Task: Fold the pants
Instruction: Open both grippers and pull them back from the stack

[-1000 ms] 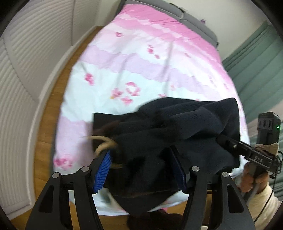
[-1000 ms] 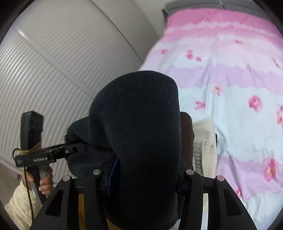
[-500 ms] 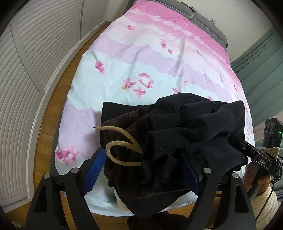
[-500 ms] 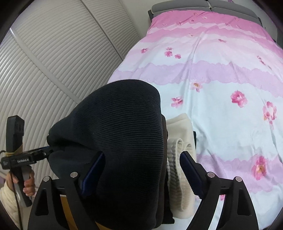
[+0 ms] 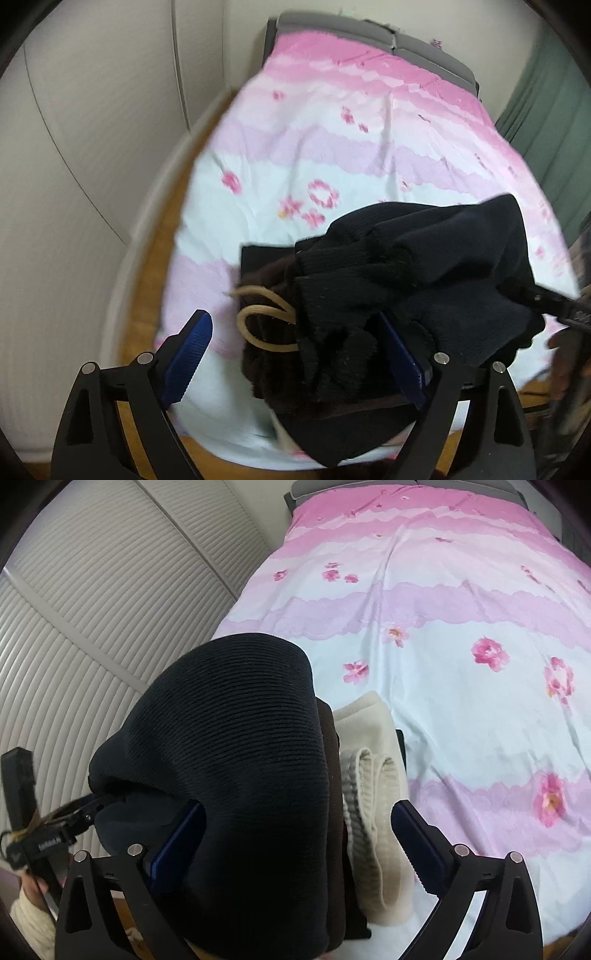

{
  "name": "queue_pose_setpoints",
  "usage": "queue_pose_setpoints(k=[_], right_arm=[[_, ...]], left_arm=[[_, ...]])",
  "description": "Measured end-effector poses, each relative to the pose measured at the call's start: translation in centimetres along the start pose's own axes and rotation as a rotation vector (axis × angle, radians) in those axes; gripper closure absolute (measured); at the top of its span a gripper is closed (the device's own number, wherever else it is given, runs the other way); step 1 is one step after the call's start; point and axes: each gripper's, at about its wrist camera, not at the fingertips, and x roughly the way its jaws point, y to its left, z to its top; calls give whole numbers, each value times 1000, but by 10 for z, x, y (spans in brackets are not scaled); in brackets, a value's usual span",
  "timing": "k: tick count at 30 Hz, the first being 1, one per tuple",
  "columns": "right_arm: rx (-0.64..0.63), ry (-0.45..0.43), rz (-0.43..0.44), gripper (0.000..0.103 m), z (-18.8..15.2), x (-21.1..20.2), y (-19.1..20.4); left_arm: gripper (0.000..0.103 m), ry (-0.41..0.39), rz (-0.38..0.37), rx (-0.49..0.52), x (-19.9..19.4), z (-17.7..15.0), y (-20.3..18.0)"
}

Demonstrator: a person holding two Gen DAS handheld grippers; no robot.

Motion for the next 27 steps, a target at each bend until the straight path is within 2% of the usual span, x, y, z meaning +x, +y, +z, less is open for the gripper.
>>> queue_pose_setpoints(k=[3,6,9,12,15,21,23,27], right_arm=[[-39,-36,-12,2,-9,-22,10],[-70,-118,-50,2,-24,-57,18],[-96,-212,-113,2,-45,-101,22],[-97,-255,-170,2,-65,-138,18],[-89,-280,-225,2,-89,-175,8],[-72,-332,-317,2,-143,-252,-16],[-73,-344,-363,2,-165,-278,-25],[-79,-373,-381,2,-199,-321,-40]], left_arm=[[13,-78,52,51,-28,-6,-16],[13,-131,68,66,-54,-17,-29],[13,-175,84,79,-84,-34,-51],[12,-223,106,106,-115,-52,-79],[1,-263,123,96,-145,-69,-108],[0,-333,59,78,-204,-111,-172],[0,-335,44,83,-216,-123,-192],[0,-337,-7,92,-240,-154,-239]])
